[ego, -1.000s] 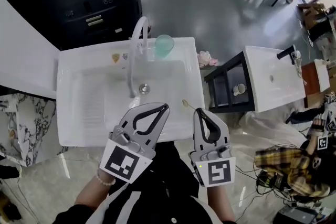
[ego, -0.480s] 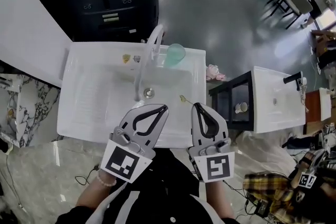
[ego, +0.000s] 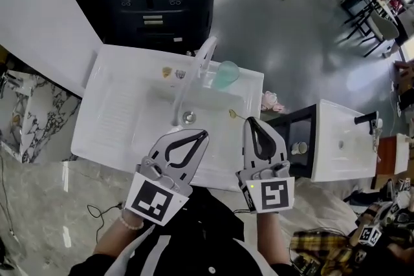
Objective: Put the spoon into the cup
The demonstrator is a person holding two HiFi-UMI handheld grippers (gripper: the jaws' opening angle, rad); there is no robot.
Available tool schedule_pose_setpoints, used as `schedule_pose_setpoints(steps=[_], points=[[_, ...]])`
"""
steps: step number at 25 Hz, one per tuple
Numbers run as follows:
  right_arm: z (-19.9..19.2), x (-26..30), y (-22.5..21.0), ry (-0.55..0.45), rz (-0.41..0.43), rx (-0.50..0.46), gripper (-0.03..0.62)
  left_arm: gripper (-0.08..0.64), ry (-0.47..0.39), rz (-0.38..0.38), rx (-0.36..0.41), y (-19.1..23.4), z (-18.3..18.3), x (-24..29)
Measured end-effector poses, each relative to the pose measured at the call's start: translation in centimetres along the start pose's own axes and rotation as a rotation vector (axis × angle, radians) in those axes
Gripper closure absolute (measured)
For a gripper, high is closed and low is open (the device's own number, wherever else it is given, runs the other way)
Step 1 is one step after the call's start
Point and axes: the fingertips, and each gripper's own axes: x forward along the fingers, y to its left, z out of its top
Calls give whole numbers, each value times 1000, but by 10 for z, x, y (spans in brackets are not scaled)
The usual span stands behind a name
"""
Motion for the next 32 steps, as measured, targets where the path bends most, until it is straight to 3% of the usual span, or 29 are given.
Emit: schedule_pose_setpoints(steps=[21, 32], points=[[-1, 76, -46, -32, 43, -77, 584, 563, 15, 128, -8, 1, -2, -3], [-23, 106, -57, 0, 42, -45, 584, 563, 40, 162, -9, 7, -7, -3]])
